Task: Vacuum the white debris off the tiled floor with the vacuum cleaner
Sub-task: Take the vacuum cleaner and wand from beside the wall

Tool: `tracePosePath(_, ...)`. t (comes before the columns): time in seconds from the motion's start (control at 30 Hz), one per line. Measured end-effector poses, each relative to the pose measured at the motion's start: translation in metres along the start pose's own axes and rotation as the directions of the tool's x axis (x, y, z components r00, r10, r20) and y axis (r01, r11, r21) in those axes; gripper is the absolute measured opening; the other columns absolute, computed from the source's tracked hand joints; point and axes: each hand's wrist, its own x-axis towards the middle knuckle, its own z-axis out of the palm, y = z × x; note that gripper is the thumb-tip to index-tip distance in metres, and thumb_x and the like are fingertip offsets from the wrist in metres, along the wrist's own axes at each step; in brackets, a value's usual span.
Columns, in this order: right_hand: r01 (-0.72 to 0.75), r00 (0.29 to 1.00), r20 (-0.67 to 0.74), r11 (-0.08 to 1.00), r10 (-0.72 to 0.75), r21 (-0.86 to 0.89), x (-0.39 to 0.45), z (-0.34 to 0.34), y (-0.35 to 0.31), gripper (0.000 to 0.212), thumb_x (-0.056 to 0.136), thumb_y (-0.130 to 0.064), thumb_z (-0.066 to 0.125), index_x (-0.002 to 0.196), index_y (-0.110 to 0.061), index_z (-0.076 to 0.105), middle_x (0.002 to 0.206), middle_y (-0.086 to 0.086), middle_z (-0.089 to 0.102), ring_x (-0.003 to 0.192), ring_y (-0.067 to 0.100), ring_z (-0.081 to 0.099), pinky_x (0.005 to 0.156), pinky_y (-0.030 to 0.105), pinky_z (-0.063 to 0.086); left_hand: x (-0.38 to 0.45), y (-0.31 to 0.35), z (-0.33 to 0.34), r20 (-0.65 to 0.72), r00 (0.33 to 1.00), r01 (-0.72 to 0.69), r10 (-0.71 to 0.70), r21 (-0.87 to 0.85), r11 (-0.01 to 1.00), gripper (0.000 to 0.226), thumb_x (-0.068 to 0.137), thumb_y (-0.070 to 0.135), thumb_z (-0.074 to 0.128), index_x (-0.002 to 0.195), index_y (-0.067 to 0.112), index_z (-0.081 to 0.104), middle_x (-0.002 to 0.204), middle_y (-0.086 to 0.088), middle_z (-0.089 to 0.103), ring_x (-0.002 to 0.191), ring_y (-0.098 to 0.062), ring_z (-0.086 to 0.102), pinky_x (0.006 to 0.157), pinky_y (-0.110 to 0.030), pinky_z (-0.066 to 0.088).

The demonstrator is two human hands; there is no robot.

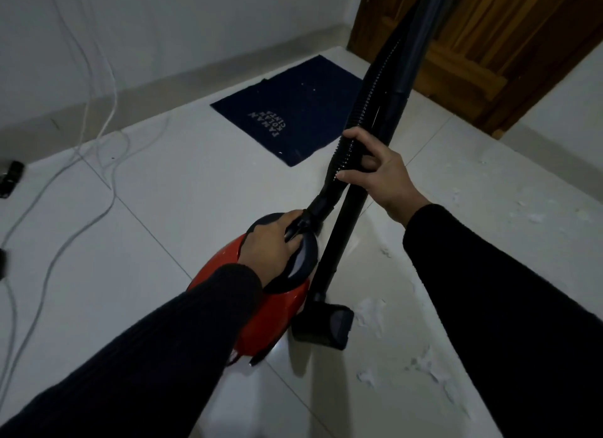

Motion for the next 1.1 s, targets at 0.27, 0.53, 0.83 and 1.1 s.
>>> tracePosePath(0.27,0.103,0.995,-0.002,0.991,-0.103,-0.089,-0.014,0.013,0.056,0.057,0.083,0.012,0.066,0.124,-0.027,0.058,0.109,-0.001,0.063,0.098,0.006,0.064,0.077,0.015,0.055,0.001,-0.023,0.048,-0.093,0.995,-0.047,0.042,-0.048,0.998,0.053,0.090,0.037,0.056,0.140,0.034,0.040,0.126,-0.001,0.063,0.113,-0.023,0.057,0.092,-0.026,0.041)
tracePosePath(0.53,0.138,0.988,-0.054,0.980,-0.147,-0.143,-0.019,0.019,0.070,0.061,0.086,0.004,0.066,0.115,-0.050,0.057,0.121,0.004,0.064,0.113,0.017,0.063,0.097,0.039,0.055,-0.006,-0.030,0.048,-0.086,0.996,-0.039,0.027,-0.134,0.990,0.052,0.084,0.039,0.064,0.133,0.028,0.050,0.123,0.000,0.064,0.111,-0.018,0.059,0.089,-0.019,0.039)
tracePosePath(0.83,0.186,0.978,-0.043,0.941,-0.206,-0.281,-0.021,0.023,0.068,0.057,0.087,-0.003,0.067,0.114,-0.052,0.057,0.125,-0.004,0.061,0.116,0.012,0.059,0.102,0.040,0.051,-0.033,-0.053,0.017,0.190,0.981,-0.009,0.027,-0.093,0.996,0.057,0.077,0.056,0.065,0.130,0.039,0.051,0.121,0.010,0.063,0.111,-0.010,0.057,0.085,-0.016,0.035)
tracePosePath(1.1,0.224,0.967,-0.041,0.912,-0.253,-0.344,-0.024,0.035,0.066,0.054,0.087,0.000,0.066,0.127,-0.035,0.060,0.128,-0.011,0.058,0.121,0.008,0.055,0.106,0.036,0.048,-0.063,-0.092,-0.013,0.510,0.853,-0.174,0.115,0.070,0.982,0.106,0.052,0.035,0.089,0.139,0.040,0.029,0.125,0.020,0.052,0.116,-0.005,0.049,0.102,-0.029,0.040)
